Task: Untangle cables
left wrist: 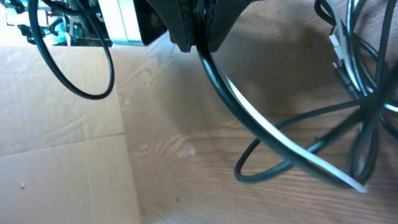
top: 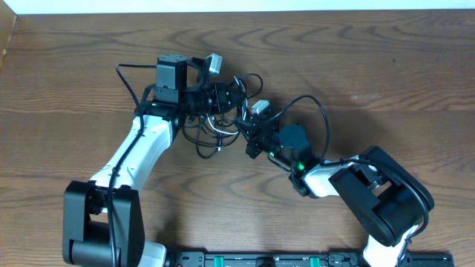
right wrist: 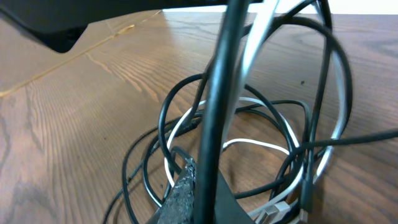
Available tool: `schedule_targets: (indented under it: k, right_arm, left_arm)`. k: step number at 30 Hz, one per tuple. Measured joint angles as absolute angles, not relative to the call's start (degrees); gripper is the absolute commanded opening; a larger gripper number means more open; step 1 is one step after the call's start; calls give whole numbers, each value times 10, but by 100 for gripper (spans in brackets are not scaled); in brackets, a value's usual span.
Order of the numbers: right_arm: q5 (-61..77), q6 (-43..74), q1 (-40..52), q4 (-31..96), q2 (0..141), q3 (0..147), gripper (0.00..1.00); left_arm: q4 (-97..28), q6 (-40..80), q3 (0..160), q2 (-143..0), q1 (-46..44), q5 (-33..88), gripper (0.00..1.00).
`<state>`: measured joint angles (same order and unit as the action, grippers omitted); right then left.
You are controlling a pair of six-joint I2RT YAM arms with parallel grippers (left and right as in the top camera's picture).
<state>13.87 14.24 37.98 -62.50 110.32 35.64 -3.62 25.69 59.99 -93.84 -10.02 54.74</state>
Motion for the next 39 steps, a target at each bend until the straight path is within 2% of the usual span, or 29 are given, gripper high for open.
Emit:
schedule_targets:
  k: [1,3,4,5,6,11,15,22,28,39]
  right_arm:
    - [139,142,380,-623,1103,356,1]
    - [139,142,380,-620,1103,356,1]
    - [141,141,380,-620,1103,356,1]
    - [145,140,378,-620,1103,356,1]
    - [149,138,378,-620,1103,356,1]
    - [184,131,365,-599,1097,356,1]
    - [200,118,348,-523,1053,356,1]
    - [172,69,336,-321,899,356,1]
    - [127,52,336,-212,736,356,1]
    - [87,49,336,-128,555,356,1]
  left_arm:
    - [-37,257,600,-938,-100,542,25]
    - [-38,257,600,-938,-100,532,52]
    - [-38,254,600,-938,-100,526,73]
    - [-40,255,600,-938,-100,521,89]
    - [-41,254,600,-938,-100,517,95]
    - [-86,230,600,-938,-100,482,95]
    - [-136,204,600,-938,-100,431,96]
    - [-190,179,600,-938,-100,339,96]
    - [-227,168,600,-937,-100,276,97]
    - [-273,159,600,-937,-102,243,97]
